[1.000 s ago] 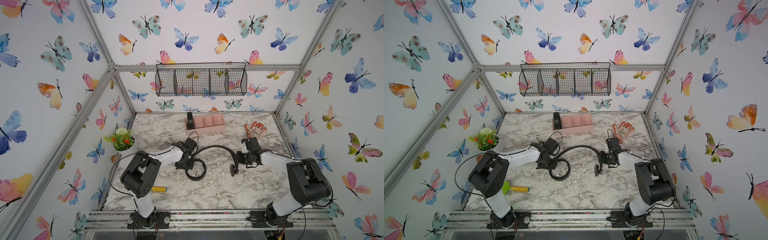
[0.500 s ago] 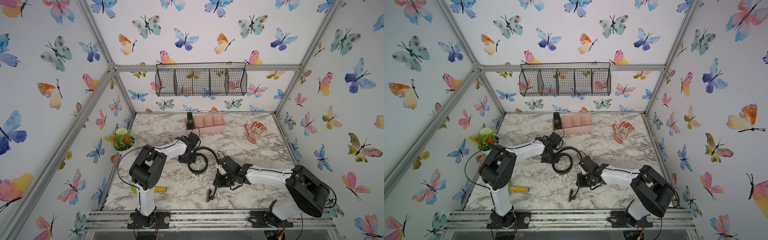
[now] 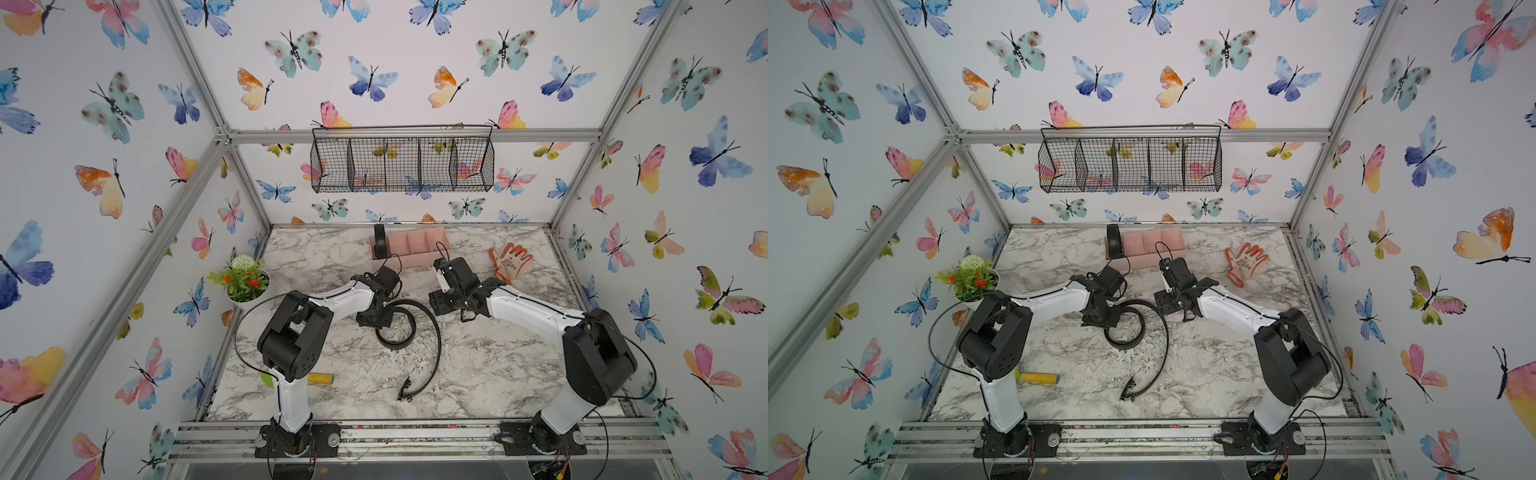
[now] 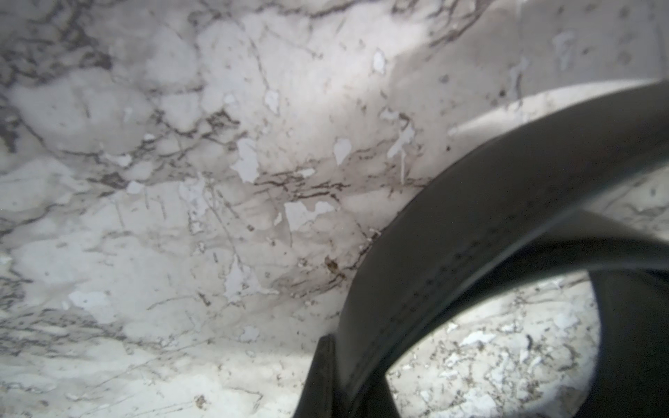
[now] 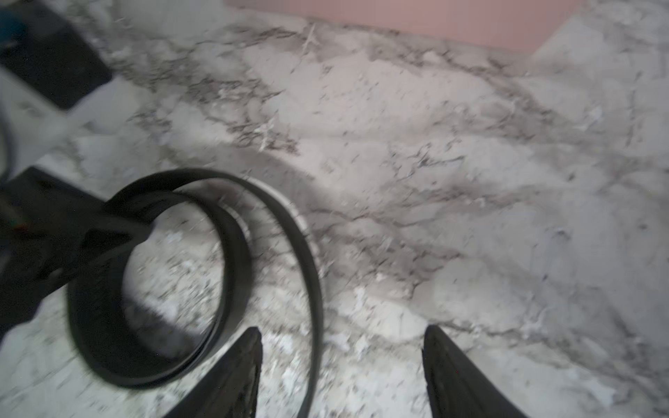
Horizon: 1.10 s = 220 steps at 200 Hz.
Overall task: Place the belts into the storage roll
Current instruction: Roll the belt at the center of the board.
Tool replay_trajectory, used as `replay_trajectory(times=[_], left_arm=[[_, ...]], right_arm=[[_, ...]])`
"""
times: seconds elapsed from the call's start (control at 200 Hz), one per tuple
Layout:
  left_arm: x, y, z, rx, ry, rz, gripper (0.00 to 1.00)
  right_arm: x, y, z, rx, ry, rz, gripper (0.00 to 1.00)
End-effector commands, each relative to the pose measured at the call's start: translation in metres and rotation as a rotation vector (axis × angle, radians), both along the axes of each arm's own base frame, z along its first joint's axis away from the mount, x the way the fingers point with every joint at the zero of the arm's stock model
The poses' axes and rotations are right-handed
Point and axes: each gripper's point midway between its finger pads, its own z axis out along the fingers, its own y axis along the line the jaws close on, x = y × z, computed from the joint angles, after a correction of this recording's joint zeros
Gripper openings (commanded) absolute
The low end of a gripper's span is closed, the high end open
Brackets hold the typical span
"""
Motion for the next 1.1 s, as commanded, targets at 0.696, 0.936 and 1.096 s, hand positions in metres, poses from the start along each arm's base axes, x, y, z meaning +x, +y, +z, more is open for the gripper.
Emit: replay_trajectory(times=[0.696,0.936,1.096], left_arm=[[0.015,-0.026,-0.01,-0.008,0.081,0.114,0.05],[0.012,-0.046,-0.014,-0.013,0.087,0.11,0.05],[0.01,-0.052,-0.012,-0.016,0.085,0.104,0.05]], right_arm=[[-0.071,0.003,-0.058,0.081,0.371,-0.013,0.17],[-0.116,0.028,-0.037,0.388,0.513,-0.032,0.17],[-0.13,0.037,-0.023,0.44,0.547,0.023,0.32]])
